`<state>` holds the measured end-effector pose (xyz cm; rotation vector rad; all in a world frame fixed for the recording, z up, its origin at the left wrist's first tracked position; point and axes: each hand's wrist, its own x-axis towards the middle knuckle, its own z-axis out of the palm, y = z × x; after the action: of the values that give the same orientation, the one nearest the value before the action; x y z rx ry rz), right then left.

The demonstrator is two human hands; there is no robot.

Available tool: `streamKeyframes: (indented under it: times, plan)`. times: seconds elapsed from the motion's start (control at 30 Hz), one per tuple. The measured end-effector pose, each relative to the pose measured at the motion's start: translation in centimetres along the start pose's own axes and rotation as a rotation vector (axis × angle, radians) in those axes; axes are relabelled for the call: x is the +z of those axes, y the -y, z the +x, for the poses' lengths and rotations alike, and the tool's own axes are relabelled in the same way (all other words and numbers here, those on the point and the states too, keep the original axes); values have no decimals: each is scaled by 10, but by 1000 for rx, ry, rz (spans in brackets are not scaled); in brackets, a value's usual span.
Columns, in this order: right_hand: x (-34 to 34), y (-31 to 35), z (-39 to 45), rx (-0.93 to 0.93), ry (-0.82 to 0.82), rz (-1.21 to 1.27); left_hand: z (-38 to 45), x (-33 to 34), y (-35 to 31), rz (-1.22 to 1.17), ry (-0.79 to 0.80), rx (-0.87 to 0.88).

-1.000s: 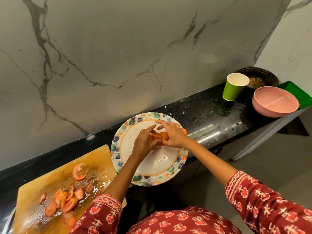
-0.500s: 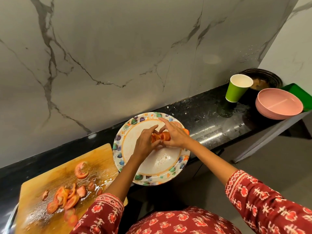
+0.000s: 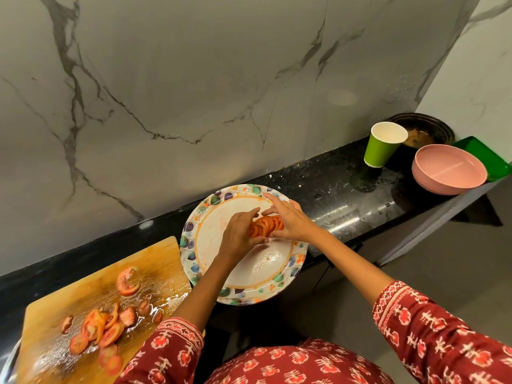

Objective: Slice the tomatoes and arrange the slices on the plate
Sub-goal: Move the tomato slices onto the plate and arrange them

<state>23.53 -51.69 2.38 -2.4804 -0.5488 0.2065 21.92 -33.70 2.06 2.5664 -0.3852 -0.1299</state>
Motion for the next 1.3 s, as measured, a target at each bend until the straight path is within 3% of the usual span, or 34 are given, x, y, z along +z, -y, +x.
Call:
streamKeyframes:
  times: [0.2,1.3]
  plan:
    - [1,-1,2,-6,-24,35,1,3,-1,0,-78,6]
    - [2,-5,6,28,2,41,8,1,-1,8,16,-17]
